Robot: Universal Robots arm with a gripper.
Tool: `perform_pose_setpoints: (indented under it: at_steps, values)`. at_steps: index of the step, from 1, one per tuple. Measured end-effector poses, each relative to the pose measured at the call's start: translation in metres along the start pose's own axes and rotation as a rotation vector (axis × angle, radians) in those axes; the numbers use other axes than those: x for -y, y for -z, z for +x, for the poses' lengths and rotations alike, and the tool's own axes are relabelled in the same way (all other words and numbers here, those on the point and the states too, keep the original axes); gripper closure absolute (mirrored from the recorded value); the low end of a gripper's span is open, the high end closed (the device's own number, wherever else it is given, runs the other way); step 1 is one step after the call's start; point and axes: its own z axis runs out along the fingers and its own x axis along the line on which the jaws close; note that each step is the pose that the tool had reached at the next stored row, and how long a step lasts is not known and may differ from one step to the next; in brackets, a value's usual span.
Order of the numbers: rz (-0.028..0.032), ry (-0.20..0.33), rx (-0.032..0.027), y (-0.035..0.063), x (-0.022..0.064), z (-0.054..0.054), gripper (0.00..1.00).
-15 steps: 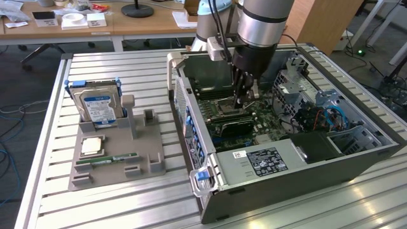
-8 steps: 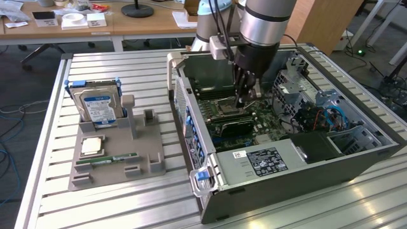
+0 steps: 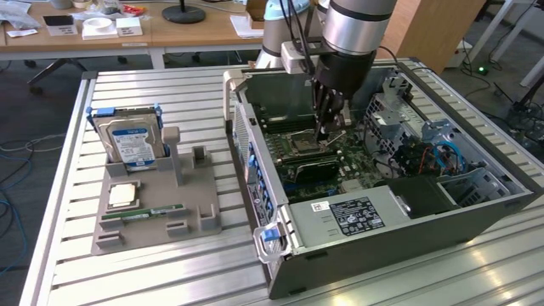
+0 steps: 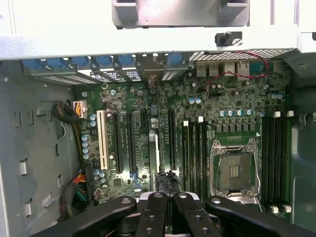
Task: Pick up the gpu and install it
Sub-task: 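Press down on the gpu until it lock into place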
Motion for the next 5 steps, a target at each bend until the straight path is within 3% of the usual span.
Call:
perform_pose_setpoints:
  at_steps: [5]
  values:
    - [-0.0001,0.0,-0.0001,0.0001,0.0,0.0,0.89]
